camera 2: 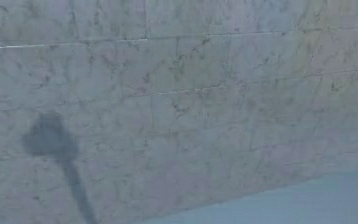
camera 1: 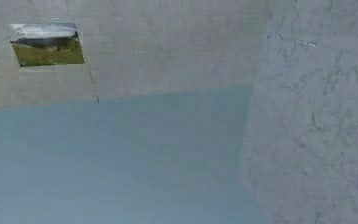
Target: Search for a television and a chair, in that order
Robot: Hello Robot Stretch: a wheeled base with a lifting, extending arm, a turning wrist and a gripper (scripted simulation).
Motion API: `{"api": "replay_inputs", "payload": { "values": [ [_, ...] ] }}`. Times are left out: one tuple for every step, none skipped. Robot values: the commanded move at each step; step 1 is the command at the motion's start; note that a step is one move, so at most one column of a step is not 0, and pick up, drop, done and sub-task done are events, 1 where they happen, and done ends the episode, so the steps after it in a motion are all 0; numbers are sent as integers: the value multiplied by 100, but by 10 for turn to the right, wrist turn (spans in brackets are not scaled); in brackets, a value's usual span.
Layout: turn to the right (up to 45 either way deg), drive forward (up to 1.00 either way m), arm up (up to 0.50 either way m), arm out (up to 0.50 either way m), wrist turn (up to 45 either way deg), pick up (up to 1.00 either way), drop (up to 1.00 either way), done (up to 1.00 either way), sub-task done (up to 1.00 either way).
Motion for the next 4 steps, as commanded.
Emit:
{"api": "replay_inputs", "payload": {
  "values": [
    [-30,0,0,0,0,0,0,0,0],
    [0,100,0,0,0,0,0,0,0],
    [0,45,0,0,0,0,0,0,0],
    [300,0,0,0,0,0,0,0,0]
  ]
}}
